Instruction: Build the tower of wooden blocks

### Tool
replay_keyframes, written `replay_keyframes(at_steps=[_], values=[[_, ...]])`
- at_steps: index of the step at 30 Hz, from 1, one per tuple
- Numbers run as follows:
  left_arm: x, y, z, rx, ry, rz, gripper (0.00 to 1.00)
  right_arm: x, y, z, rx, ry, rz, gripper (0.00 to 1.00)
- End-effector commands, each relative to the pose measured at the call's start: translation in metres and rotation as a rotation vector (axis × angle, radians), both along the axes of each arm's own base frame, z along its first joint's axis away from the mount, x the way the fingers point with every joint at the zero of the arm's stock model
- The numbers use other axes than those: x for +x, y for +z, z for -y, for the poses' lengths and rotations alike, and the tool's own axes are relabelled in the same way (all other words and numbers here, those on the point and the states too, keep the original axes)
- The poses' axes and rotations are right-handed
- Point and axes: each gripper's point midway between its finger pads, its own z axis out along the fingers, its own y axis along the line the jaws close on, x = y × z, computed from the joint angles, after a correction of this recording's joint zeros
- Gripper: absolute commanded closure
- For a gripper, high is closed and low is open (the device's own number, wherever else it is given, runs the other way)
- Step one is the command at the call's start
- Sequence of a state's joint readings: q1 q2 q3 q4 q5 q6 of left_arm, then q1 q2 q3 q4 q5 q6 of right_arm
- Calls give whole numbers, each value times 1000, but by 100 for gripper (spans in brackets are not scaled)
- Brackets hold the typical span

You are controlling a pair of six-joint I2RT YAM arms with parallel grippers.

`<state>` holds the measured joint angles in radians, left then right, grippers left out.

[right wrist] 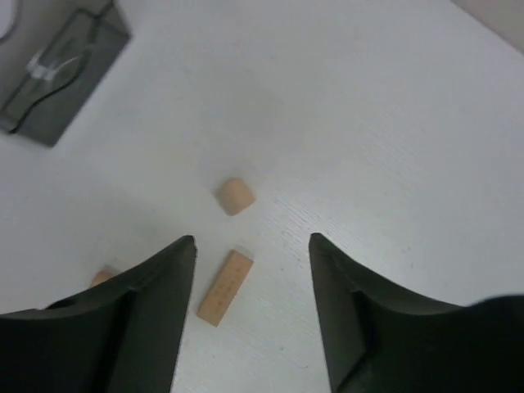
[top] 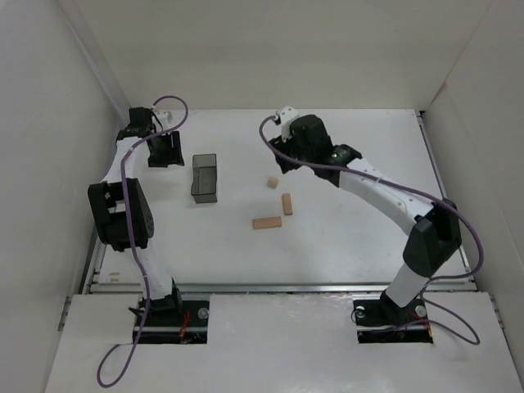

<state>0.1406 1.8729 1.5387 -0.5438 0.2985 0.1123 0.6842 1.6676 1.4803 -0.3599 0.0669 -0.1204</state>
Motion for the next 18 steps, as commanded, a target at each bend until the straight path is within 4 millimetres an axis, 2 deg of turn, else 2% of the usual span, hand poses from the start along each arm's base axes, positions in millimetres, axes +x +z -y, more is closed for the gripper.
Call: replay_keyframes(at_steps=[1, 2, 4, 6, 7, 8, 11, 15, 18], values=[[5, 44, -5, 66, 19, 94, 46, 10, -74, 27, -64, -357, -253, 41], [8, 48, -9, 84, 31, 103, 46, 4, -86, 27, -78, -371, -312, 45], [9, 56, -7, 100, 22, 123, 46, -14, -111, 25, -121, -345, -401, 45], [9, 60, -7, 101, 22, 134, 46, -20, -122, 17, -70, -345, -443, 45], [9, 63, -3, 101, 13, 134, 46, -25, -131, 20, -77, -360, -465, 45], [8, 67, -3, 102, 14, 143, 46, -24, -134, 18, -64, -374, -472, 43], [8, 69, 5, 107, -2, 143, 46, -27, -141, 21, -61, -419, -501, 42], [7, 77, 15, 116, -20, 164, 46, -30, -162, 15, -99, -409, -541, 42], [3, 73, 23, 113, -39, 146, 46, -34, -175, 13, -118, -390, -573, 45]])
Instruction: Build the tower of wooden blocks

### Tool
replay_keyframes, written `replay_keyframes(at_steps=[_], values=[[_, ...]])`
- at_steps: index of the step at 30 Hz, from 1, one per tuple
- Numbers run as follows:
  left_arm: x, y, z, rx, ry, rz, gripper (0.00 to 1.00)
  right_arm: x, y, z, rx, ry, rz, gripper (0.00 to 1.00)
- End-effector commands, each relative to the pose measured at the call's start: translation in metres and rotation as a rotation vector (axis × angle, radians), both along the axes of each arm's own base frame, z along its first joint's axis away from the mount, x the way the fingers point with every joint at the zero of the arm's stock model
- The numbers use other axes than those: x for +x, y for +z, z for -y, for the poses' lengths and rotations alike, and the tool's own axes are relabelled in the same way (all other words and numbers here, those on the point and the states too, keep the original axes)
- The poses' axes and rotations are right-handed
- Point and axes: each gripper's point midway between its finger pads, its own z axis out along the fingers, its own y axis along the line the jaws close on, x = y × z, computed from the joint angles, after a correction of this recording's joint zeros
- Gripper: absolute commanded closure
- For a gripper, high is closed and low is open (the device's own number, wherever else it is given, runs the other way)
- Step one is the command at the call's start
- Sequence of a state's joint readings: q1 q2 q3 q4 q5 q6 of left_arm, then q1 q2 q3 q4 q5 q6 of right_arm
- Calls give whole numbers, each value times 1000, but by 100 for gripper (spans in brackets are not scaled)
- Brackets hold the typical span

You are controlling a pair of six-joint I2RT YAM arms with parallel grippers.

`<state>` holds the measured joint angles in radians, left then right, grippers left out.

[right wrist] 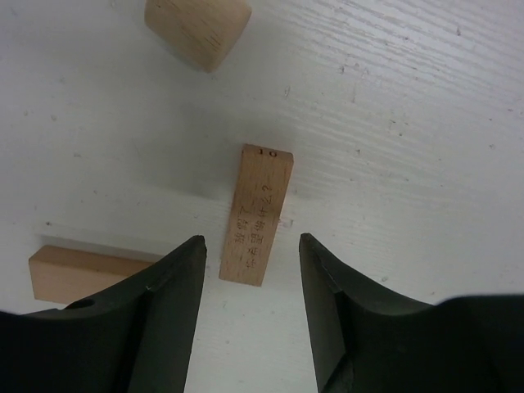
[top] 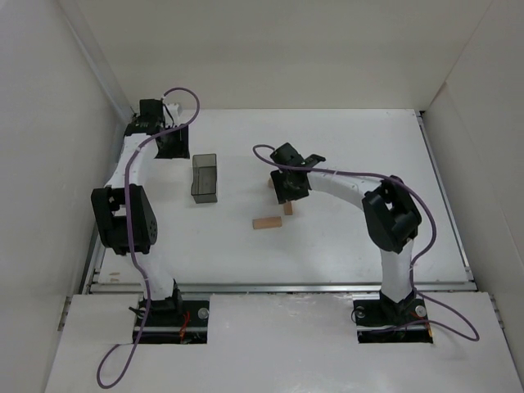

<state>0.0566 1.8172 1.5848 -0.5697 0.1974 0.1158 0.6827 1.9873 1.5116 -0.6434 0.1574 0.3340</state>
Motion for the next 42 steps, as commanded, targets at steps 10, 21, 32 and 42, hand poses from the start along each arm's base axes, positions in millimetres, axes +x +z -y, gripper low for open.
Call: replay_keyframes(at_steps=[10, 21, 32, 42], values=[[-4, 59, 16, 36, -65, 133, 46, -2, -26, -17, 7, 29, -46, 89], [-39, 137, 104, 18, -740, 378, 46, -2, 155, -44, 369, 535, 599, 100], [-167, 190, 241, -82, -1451, 551, 34, -80, 217, -55, 547, 956, 985, 100], [-194, 151, 256, 26, -1578, 481, 36, -91, 229, -56, 571, 995, 1024, 100]])
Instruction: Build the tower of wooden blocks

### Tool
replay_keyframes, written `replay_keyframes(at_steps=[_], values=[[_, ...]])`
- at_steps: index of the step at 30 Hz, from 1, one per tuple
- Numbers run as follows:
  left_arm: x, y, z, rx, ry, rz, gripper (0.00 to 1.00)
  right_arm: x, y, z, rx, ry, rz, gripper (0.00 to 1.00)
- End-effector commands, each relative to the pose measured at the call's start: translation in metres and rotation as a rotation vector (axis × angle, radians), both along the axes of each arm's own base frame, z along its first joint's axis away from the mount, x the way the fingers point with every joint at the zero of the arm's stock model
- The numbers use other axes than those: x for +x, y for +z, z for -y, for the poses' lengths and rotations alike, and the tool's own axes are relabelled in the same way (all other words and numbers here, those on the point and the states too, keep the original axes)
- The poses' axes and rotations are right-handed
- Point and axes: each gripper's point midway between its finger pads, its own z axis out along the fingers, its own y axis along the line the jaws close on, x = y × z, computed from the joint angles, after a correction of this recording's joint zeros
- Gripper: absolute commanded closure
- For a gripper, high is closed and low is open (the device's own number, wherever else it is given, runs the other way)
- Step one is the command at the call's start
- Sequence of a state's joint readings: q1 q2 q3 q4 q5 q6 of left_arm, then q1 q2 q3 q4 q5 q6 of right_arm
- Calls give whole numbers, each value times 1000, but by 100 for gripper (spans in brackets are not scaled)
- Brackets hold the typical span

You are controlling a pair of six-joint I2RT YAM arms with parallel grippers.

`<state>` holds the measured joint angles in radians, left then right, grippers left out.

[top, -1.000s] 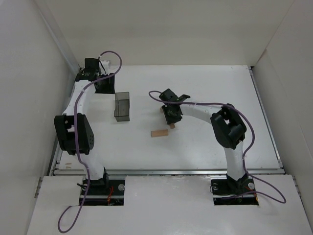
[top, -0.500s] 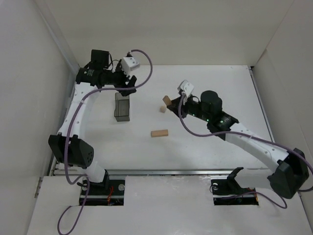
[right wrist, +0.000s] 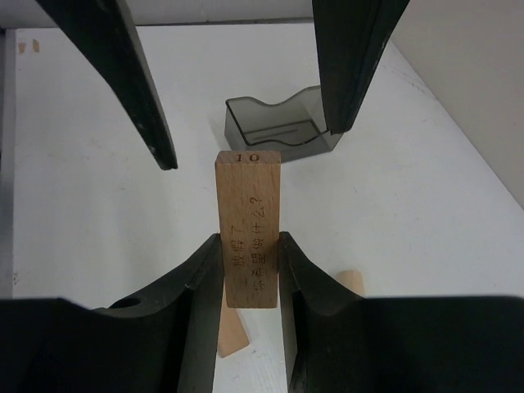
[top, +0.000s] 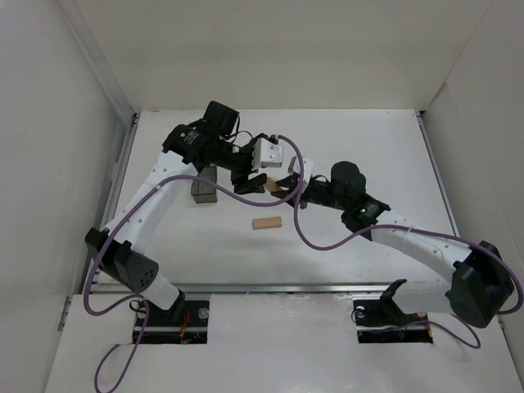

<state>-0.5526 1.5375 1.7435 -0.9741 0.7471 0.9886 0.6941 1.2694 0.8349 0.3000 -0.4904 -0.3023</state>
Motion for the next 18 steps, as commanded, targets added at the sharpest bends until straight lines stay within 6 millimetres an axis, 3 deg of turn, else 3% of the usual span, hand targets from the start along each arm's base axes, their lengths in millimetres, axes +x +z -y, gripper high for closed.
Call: replay_keyframes(at_steps=[1, 13, 18], values=[[-4, 4, -11, 17, -17, 61, 37, -11, 33, -5, 70, 58, 111, 100], [-6, 6, 4, 22, -32, 89, 44, -12, 29, -5, 57, 63, 108, 100], [-10, -8, 5, 43, -42, 57, 53, -11, 28, -2, 42, 56, 116, 100]])
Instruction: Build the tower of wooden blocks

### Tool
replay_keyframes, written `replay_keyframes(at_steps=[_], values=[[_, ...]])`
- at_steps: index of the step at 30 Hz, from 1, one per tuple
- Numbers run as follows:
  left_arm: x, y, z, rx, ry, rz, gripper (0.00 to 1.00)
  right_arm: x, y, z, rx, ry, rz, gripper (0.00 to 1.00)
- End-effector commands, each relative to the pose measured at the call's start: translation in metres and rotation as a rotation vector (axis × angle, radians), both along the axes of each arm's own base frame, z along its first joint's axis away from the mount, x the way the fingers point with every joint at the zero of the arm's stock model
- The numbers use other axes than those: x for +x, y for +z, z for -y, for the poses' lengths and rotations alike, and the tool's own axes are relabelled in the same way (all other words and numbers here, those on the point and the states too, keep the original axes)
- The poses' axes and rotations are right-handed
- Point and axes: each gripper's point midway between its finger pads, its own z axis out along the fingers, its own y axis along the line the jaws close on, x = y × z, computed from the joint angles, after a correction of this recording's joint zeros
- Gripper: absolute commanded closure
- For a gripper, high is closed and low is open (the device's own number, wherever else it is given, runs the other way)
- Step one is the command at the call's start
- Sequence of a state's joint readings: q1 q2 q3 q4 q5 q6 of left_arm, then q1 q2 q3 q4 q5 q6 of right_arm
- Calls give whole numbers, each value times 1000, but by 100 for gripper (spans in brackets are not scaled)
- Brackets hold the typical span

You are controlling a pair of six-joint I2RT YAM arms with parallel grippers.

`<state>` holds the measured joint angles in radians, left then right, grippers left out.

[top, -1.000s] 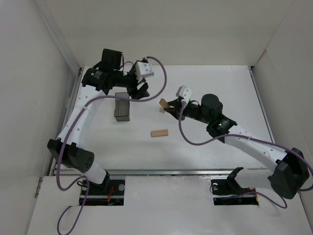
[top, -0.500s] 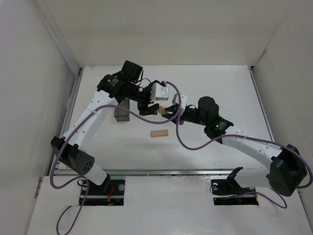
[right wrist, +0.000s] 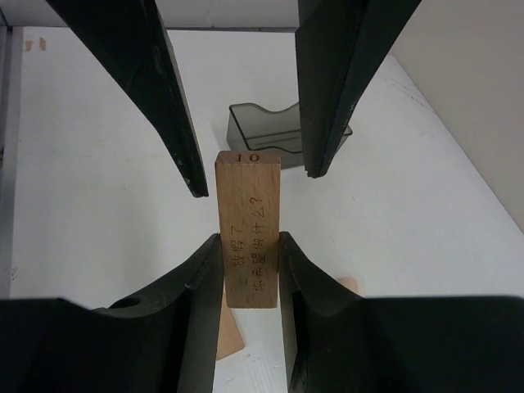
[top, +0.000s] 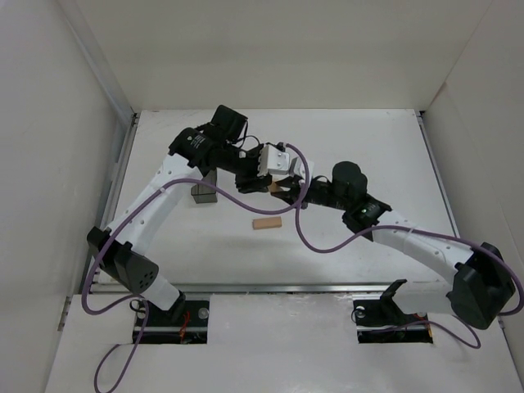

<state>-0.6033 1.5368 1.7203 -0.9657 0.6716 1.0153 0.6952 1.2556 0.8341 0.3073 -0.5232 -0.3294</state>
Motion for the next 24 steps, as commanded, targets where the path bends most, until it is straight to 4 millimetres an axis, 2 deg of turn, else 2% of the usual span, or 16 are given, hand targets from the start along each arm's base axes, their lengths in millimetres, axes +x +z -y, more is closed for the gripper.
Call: replay_keyframes(at_steps=[1, 4, 8, 10, 13, 14, 16, 17, 18, 19, 20, 23, 24], values=[[-6, 4, 1, -16, -22, 14, 55, -6, 25, 0, 39, 20, 93, 100], [-6, 4, 1, -16, -22, 14, 61, -6, 23, 1, 30, 21, 95, 100], [-10, -2, 4, -12, -37, -5, 62, -7, 21, 1, 25, 21, 88, 100], [-10, -2, 4, -12, -31, -12, 66, -6, 25, 1, 30, 21, 95, 100], [-13, 4, 7, -35, -33, -28, 76, -7, 21, -1, 19, 31, 79, 100], [-13, 7, 8, -42, -26, -27, 76, -7, 21, -1, 19, 31, 79, 98], [-15, 7, 10, -42, -30, -35, 78, -7, 19, -1, 13, 31, 72, 74], [-16, 7, 10, -43, -21, -45, 84, -4, 15, 0, 9, 13, 56, 60], [-17, 6, 10, -32, -11, -49, 89, -2, 15, 0, 11, 2, 48, 30], [-12, -4, 7, 4, 25, -63, 93, 0, 15, 1, 14, -19, 36, 0], [-11, -6, 5, 15, 70, -87, 97, 2, 15, 2, 16, -32, 29, 0], [4, -30, -5, 101, 195, -117, 100, 1, 7, 13, 6, -83, -2, 0], [8, -39, -7, 123, 257, -153, 100, -2, -4, 19, -13, -100, -20, 0]])
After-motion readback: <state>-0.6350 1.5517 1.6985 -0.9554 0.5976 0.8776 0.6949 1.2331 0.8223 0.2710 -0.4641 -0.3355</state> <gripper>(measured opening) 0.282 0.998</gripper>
